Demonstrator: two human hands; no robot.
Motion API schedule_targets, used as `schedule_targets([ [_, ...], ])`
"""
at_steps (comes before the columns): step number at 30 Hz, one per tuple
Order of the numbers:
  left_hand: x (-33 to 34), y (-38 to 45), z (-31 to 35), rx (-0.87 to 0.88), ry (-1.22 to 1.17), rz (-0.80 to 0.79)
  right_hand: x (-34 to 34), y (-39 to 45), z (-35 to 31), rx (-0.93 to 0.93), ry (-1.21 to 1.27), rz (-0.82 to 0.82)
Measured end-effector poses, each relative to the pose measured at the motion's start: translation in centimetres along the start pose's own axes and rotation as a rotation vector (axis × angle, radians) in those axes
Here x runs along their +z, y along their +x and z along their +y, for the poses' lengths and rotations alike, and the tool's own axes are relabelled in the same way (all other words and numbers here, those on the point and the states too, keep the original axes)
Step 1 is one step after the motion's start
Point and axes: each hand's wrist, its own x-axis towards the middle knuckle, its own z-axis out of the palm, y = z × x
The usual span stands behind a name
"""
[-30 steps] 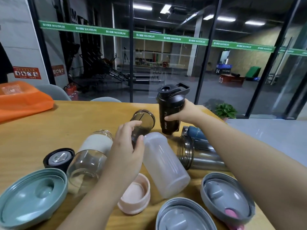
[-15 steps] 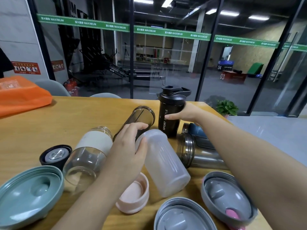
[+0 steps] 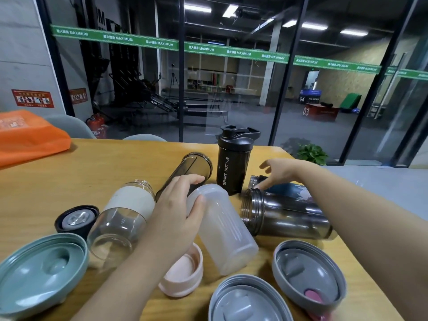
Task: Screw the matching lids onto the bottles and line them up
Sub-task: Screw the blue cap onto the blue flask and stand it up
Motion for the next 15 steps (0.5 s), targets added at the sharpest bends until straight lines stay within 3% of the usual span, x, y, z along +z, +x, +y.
schedule_targets([
  [7, 0.1, -0.1, -0.3, 0.059, 0.014, -0.016, 1.1, -0.7, 1.3, 0.009, -0.038, -0.031],
  [15, -0.8, 0.1, 0.2, 0.194, 0.105, -0.041, 1.0, -3.0, 1.0, -0.072, 0.053, 0.132],
])
